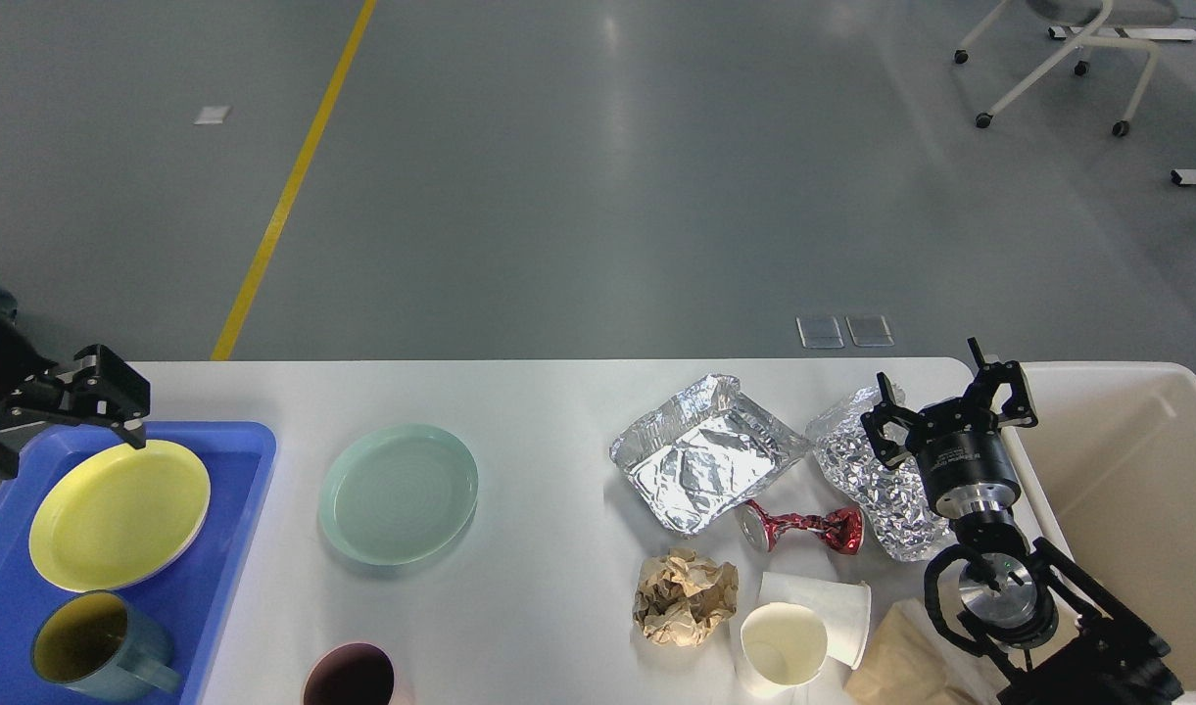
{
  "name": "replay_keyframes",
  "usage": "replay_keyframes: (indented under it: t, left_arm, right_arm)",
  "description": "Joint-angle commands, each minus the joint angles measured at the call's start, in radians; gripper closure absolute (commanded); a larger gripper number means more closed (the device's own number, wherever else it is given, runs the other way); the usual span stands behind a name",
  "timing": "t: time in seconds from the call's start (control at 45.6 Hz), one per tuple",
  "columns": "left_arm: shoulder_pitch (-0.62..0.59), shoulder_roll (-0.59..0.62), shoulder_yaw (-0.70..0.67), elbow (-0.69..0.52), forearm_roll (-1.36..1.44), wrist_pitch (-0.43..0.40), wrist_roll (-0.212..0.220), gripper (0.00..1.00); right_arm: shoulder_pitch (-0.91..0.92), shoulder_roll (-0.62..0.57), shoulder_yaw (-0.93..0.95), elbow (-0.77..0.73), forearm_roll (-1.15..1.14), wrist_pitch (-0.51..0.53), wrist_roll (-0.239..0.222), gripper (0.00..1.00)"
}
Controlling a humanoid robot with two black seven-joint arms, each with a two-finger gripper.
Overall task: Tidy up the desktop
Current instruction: 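Move the left gripper to the pink mug and grasp it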
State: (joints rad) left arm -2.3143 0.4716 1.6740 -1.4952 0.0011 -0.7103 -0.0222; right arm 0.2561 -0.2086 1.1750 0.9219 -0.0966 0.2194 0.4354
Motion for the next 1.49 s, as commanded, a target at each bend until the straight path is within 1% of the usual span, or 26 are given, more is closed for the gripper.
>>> replay_keyframes:
  t: [0.0, 0.153, 0.285, 0.394, 0.635, 0.854, 0.986, 1.052, 1.139, 1.271, 1.38, 1.424, 1.468]
  left_arm:
    - [-0.146, -0.178, 0.026, -0.079, -0.142, -0.012, 0.013, 0.04]
    - [-0.304, -0.310, -0.019, -0.141, -0.249, -0.095, 0.012, 0.04]
    - [-0.402, -0.352, -0.095, -0.207, -0.315, -0.150, 0.010, 0.05]
    - [-0.396, -0.357, -0.108, -0.212, -0.322, -0.149, 0.004, 0.05]
    - [-0.381, -0.346, -0.100, -0.212, -0.319, -0.150, 0.007, 0.05]
    - [-0.326, -0.343, -0.105, -0.212, -0.311, -0.183, 0.013, 0.05]
    - [-0.240, -0.340, -0.120, -0.209, -0.309, -0.170, 0.015, 0.06]
    - [-0.191, -0.340, -0.137, -0.209, -0.305, -0.147, 0.015, 0.07]
    - [-0.091, -0.335, -0.172, -0.209, -0.287, -0.081, 0.016, 0.07]
    - [0.077, -0.317, -0.227, -0.204, -0.204, 0.076, 0.013, 0.08]
    - [0.232, -0.315, -0.276, -0.203, -0.121, 0.241, 0.015, 0.09]
    - [0.280, -0.315, -0.283, -0.201, -0.083, 0.287, 0.015, 0.09]
    - [0.320, -0.315, -0.286, -0.201, -0.041, 0.314, 0.013, 0.10]
  right_arm:
    - [0.000, 0.000, 0.000, 0.000, 0.000, 0.000, 0.000, 0.00]
    - [0.000, 0.000, 0.000, 0.000, 0.000, 0.000, -0.001, 0.00]
    - [0.000, 0.000, 0.000, 0.000, 0.000, 0.000, -0.001, 0.00]
    - [0.000, 0.000, 0.002, 0.000, 0.000, 0.000, -0.001, 0.00]
    - [0.000, 0.000, 0.000, 0.000, 0.000, 0.000, -0.001, 0.00]
    - [0.000, 0.000, 0.000, 0.000, 0.000, 0.000, 0.000, 0.00]
    - [0.000, 0.000, 0.000, 0.000, 0.000, 0.000, 0.000, 0.00]
    - [-0.001, 0.000, 0.000, 0.000, 0.000, 0.000, -0.001, 0.00]
    - [0.000, 0.000, 0.000, 0.000, 0.000, 0.000, 0.000, 0.00]
    - [-0.001, 0.000, 0.000, 0.000, 0.000, 0.000, 0.000, 0.00]
    - [-0.001, 0.000, 0.000, 0.000, 0.000, 0.000, 0.000, 0.00]
    - [0.000, 0.000, 0.000, 0.000, 0.000, 0.000, -0.001, 0.00]
    - [-0.001, 0.000, 0.000, 0.000, 0.000, 0.000, -0.001, 0.00]
